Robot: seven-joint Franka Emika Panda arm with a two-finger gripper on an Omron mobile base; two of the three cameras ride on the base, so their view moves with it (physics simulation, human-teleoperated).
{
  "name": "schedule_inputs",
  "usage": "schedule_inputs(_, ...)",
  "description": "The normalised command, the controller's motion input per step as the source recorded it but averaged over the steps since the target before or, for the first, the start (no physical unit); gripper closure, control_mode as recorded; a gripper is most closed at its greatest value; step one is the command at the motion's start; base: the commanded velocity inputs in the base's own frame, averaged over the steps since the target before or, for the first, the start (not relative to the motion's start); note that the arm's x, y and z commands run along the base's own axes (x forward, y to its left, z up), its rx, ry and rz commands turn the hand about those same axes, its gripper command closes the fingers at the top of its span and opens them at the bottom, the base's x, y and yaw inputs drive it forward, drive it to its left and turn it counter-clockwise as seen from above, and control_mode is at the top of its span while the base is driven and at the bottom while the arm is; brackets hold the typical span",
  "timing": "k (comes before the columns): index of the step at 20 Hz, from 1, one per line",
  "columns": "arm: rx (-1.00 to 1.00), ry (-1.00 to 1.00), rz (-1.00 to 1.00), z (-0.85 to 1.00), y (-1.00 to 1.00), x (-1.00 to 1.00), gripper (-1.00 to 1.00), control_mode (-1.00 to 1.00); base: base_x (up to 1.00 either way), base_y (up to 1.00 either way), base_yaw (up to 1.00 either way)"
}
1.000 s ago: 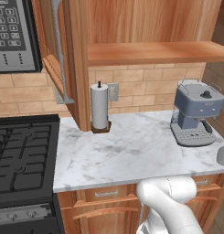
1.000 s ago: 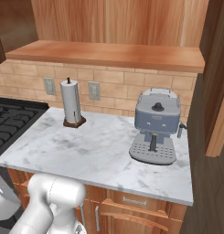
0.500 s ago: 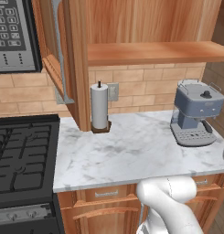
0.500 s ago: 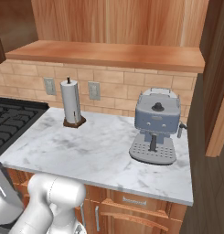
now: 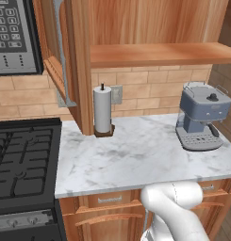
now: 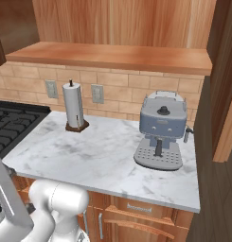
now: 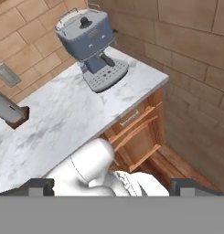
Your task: Open the cabinet. Pick the soap dispenser and place it next to the sink. Then close the cabinet.
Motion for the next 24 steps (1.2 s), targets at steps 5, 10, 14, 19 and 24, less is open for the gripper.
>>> schedule_inputs(5,0.00,-0.21,-0.21,0.14,-0.33,-0.09,-1.00,-1.00,0.00,0.00,0.00)
schedule_inputs(10,0.00,-0.05,-0.16,0.22,-0.34,-0.14,-1.00,-1.00,0.00,0.00,0.00)
schedule_inputs(14,0.00,0.04,-0.11,0.24,-0.40,-0.15,-1.00,-1.00,0.00,0.00,0.00)
schedule_inputs(19,-0.02,0.11,-0.02,0.18,-0.42,-0.13,-1.00,-1.00,0.00,0.00,0.00)
schedule_inputs(24,-0.08,0.11,0.00,0.08,-0.47,-0.15,-1.00,-1.00,0.00,0.00,0.00)
